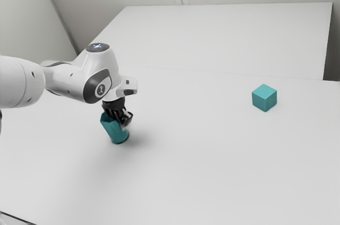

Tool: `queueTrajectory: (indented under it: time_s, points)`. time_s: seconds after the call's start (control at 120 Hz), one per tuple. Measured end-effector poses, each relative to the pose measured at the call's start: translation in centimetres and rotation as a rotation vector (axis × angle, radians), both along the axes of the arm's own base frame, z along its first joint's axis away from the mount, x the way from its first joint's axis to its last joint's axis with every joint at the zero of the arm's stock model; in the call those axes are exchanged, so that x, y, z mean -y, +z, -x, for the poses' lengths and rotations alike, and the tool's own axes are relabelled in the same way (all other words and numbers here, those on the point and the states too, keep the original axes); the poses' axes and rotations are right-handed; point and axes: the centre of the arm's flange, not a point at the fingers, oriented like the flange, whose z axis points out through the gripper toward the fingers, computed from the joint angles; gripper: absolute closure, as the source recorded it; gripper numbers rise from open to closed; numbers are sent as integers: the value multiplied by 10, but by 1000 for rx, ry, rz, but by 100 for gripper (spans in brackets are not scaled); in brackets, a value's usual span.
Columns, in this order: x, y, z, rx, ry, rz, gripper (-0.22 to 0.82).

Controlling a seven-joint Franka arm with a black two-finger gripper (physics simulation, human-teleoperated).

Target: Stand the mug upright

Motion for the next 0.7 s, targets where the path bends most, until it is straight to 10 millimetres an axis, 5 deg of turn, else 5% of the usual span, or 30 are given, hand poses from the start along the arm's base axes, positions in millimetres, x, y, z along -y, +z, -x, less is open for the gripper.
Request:
queueTrajectory:
  time_s: [0.133, 0.267, 0.533, 0.7]
  points:
    - [0, 2, -1, 6, 13, 5, 35]
    - [-1, 9, -2, 17, 14, -1, 19]
    - [-3, 49, 1, 81, 17, 18, 5]
    - [-9, 107, -10, 144, 35, 28, 2]
